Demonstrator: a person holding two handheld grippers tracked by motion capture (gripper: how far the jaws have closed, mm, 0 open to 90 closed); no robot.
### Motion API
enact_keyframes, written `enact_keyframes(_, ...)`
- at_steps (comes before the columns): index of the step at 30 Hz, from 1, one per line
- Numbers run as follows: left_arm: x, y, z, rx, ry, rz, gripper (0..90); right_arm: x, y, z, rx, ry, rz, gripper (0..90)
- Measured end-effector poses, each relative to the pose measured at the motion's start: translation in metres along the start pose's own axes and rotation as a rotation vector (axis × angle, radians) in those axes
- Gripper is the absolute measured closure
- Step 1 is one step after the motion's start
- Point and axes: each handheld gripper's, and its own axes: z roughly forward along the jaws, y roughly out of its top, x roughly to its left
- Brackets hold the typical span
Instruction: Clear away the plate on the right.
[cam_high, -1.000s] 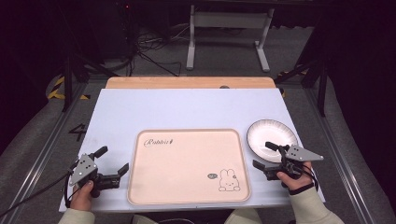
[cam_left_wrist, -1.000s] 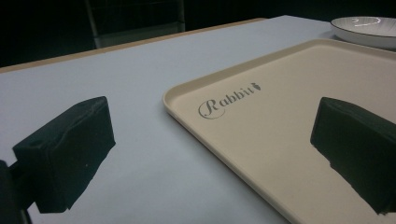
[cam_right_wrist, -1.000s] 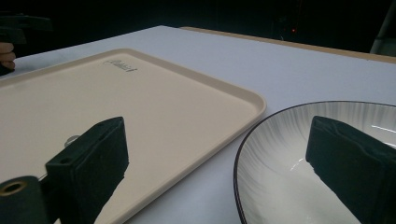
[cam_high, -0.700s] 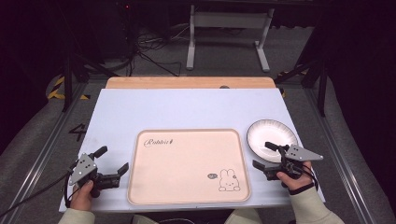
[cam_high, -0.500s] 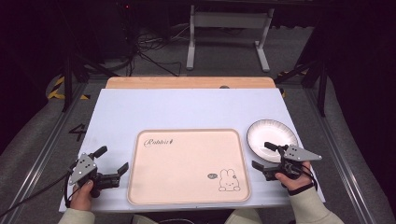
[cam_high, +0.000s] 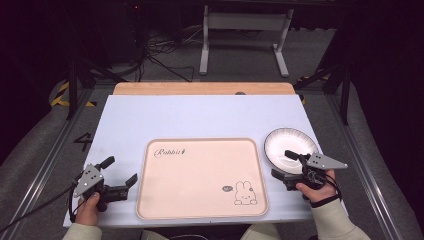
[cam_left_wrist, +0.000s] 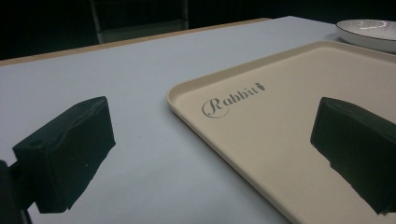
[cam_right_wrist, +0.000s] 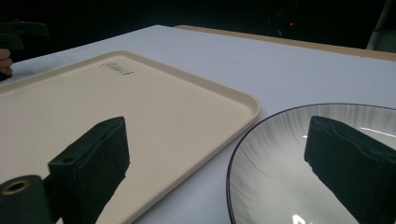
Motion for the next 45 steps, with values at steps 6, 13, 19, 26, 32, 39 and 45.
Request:
enact_keyframes(6, -0.001, 0.0, 0.0, 0.0, 0.006, -0.002, 0.2, -0.004, 0.008, -0.003, -0.008, -0.006, -0.008, 6.9)
enact_keyframes(13, -0.001, 0.0, 0.0, 0.0, 0.005, 0.0, 0.2, -0.012, 0.022, -0.008, 0.017, -0.041, -0.026, 6.1)
enact_keyframes(19, -0.001, 0.0, 0.0, 0.004, 0.001, -0.001, 0.2, -0.02, 0.032, -0.014, -0.003, -0.059, -0.022, 6.1)
enact_keyframes(26, -0.001, 0.0, 0.001, 0.005, 0.004, 0.004, 0.2, -0.029, 0.036, -0.016, 0.034, -0.083, -0.023, 5.0)
enact_keyframes(32, -0.001, 0.0, 0.001, 0.007, 0.004, 0.005, 0.2, -0.038, 0.041, -0.02, 0.019, -0.105, -0.012, 5.0)
enact_keyframes(39, -0.002, 0.0, 0.001, 0.012, 0.004, 0.014, 0.2, -0.049, 0.042, -0.019, 0.073, -0.14, 0.038, 4.4)
enact_keyframes(45, -0.003, 0.0, 0.001, 0.011, 0.005, 0.018, 0.2, -0.059, 0.042, -0.022, 0.108, -0.168, 0.047, 14.3)
